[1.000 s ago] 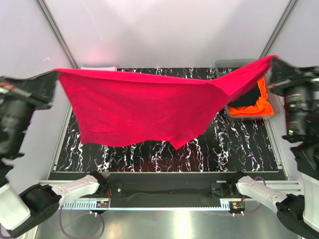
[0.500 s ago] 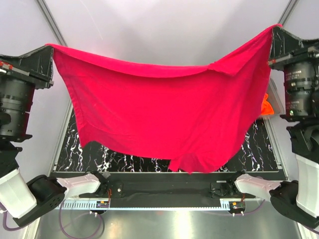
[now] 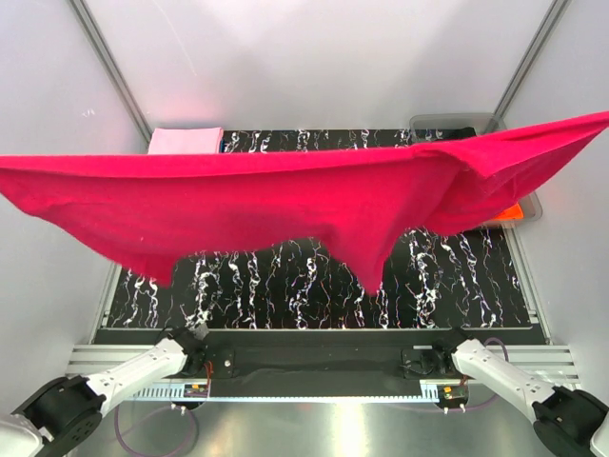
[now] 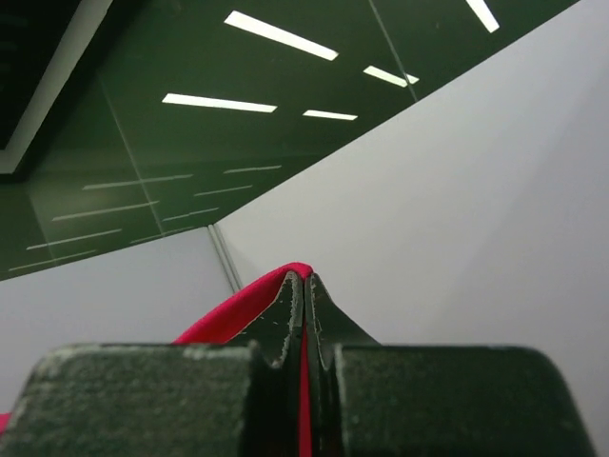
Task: Fold and stack the t-shirts
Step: Flatten the tshirt out
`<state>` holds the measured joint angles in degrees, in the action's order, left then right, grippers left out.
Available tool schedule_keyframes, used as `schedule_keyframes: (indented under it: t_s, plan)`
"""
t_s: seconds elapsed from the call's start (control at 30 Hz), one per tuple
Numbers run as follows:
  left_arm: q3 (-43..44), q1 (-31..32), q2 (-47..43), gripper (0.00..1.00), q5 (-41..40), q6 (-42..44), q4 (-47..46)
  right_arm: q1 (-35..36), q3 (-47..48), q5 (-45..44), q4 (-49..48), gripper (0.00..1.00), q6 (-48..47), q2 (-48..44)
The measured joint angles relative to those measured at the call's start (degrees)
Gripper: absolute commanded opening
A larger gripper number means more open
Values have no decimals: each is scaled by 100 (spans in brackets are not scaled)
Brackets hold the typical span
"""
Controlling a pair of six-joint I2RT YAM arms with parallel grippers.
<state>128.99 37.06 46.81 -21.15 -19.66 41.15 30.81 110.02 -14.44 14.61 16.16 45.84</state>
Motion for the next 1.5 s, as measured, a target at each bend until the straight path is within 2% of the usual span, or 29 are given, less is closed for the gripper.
schedule_keyframes:
  t_s: [0.17, 0.3, 0.47, 0.53, 0.7, 0.83, 1.0, 1.17, 1.3, 1.5]
  plan:
    - [-278, 0, 129, 0, -28, -4, -22, 0, -50, 52, 0, 0, 160, 256]
    - [-756, -2, 496, 0, -372, 157, -87, 0, -118, -83, -96, 0, 98, 741]
    - [-2052, -101, 1250, 0, -1346, 439, -153, 0, -627, -625, -376, 0, -164, 1576]
    - [-2614, -479, 1611, 0, -1408, 442, -133, -2, -876, -863, -450, 0, -256, 1985]
    - [-4474, -2127, 2391, 0, -931, 76, -116, -22, -1478, -1176, -588, 0, -535, 3294]
    - [-5388, -2931, 2940, 0, -492, -98, -234, -164, -1967, -1150, -778, 0, -614, 4225]
    - [-5705, -3475, 3923, 0, -33, -179, -911, -494, -2103, -903, -1045, 0, -562, 5324]
    - [-5506, -3683, 4903, 0, 426, -179, -1311, -717, -2103, -581, -1237, 0, -516, 6043]
    - [-5226, -3703, 5390, 0, 686, -168, -1405, -763, -2114, -356, -1226, 0, -472, 6186]
    - [-5224, -3770, 5359, 0, 870, -157, -1366, -774, -2433, -129, -1145, 0, -433, 5845]
